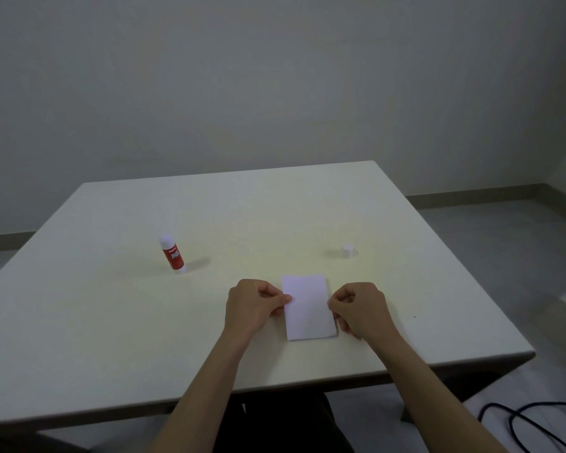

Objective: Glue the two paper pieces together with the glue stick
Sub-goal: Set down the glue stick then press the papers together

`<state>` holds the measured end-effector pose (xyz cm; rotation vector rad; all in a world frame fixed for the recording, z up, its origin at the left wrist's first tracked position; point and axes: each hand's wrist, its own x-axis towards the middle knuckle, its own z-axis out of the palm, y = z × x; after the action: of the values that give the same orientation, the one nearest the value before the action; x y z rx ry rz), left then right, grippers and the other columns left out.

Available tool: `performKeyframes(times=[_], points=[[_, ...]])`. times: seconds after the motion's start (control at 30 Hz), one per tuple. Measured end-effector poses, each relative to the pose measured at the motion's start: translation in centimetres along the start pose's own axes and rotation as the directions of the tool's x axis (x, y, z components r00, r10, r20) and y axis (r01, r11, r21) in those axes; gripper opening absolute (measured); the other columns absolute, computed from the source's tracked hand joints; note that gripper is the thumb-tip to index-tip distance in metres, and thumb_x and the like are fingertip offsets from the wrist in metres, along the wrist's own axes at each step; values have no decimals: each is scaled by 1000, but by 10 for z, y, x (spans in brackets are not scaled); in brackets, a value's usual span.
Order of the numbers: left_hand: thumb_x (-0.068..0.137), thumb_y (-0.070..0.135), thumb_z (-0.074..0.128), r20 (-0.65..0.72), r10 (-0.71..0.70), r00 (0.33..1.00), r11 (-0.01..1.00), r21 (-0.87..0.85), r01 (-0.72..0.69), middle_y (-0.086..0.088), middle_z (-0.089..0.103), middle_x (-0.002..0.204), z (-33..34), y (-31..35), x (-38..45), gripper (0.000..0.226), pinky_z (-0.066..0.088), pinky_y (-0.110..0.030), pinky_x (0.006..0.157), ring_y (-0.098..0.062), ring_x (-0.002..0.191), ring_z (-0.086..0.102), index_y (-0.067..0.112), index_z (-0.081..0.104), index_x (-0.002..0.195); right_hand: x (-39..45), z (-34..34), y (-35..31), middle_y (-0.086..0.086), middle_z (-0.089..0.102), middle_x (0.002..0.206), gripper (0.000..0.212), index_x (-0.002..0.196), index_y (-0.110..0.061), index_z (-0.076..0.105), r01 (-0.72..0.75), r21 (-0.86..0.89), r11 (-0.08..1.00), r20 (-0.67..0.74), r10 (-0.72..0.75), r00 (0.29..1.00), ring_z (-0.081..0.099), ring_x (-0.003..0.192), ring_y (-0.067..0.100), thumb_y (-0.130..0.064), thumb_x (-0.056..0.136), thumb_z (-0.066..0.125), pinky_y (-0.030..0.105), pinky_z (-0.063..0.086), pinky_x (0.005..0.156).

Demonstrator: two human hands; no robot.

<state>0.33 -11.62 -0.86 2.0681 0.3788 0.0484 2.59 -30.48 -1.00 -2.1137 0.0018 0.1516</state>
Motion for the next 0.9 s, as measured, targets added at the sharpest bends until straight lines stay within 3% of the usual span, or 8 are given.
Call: performKeyframes(times=[0.2, 0.37, 0.5, 0.63, 0.7, 0.77, 0.83, 0.9], points=[[68, 23, 80, -8, 25, 1000, 998, 55, -24, 6, 70, 56, 3, -2, 2, 14, 53, -29, 67, -12, 57, 67, 23, 70, 58, -1, 2, -1, -4, 51, 38, 20, 55, -9, 58, 73, -113, 991, -8, -74, 997, 46, 24, 2, -2, 74, 63, 7, 36, 34], [67, 25, 80, -44, 73, 996, 986, 155, -65, 9, 66, 58, 8, -4, 3, 16, 53, -28, 65, -11, 61, 67, 23, 67, 58, -1, 8, -1, -1, 51, 54, 19, 58, -9, 52, 88, -187, 978, -7, -91, 996, 48, 53, 17, 1, 71, 62, 27, 38, 53], [65, 28, 81, -96, 130, 987, 970, 220, -107, 9, 63, 65, 12, -6, 2, 18, 44, -23, 56, -13, 67, 62, 20, 64, 68, 1, 10, -1, 0, 46, 59, 30, 54, -15, 38, 100, -242, 965, 19, -99, 995, 41, 61, 17, 2, 71, 57, 25, 28, 49], [68, 25, 79, -99, 226, 969, 959, 195, -204, 7, 60, 82, 13, -13, 3, 31, 41, -20, 61, -12, 66, 55, 21, 60, 92, 2, 8, -3, -2, 45, 58, 34, 53, -16, 35, 96, -272, 958, 49, -85, 995, 43, 63, 19, 3, 73, 54, 23, 29, 47], [76, 25, 74, -22, 310, 950, 940, 155, -303, 7, 59, 103, 6, -19, 3, 39, 40, -6, 68, -5, 69, 56, 21, 61, 113, 3, 7, -5, 3, 48, 61, 30, 55, -13, 38, 86, -274, 958, 57, -73, 996, 45, 62, 21, 4, 73, 54, 26, 36, 49], [83, 29, 66, 127, 380, 916, 900, 176, -398, 6, 52, 130, -4, -26, 4, 49, 34, -1, 86, -1, 96, 57, 20, 53, 129, 2, 7, -7, 8, 51, 66, 26, 57, -10, 40, 78, -271, 960, 64, -63, 996, 47, 60, 23, 4, 74, 54, 31, 42, 54], [87, 40, 60, 294, 387, 874, 830, 302, -469, 13, 37, 148, -10, -33, 4, 59, 22, -17, 105, -6, 132, 37, 26, 40, 141, 2, 6, -9, 12, 54, 69, 25, 57, -10, 41, 77, -274, 959, 61, -63, 996, 48, 60, 25, 4, 74, 54, 34, 44, 56], [86, 51, 54, 409, 346, 845, 740, 434, -513, 21, 22, 154, -12, -37, 4, 68, 10, -25, 109, -4, 143, 13, 33, 27, 146, 1, 5, -10, 17, 59, 74, 23, 58, -8, 44, 78, -276, 958, 51, -66, 997, 50, 60, 25, 4, 75, 55, 38, 49, 60]])
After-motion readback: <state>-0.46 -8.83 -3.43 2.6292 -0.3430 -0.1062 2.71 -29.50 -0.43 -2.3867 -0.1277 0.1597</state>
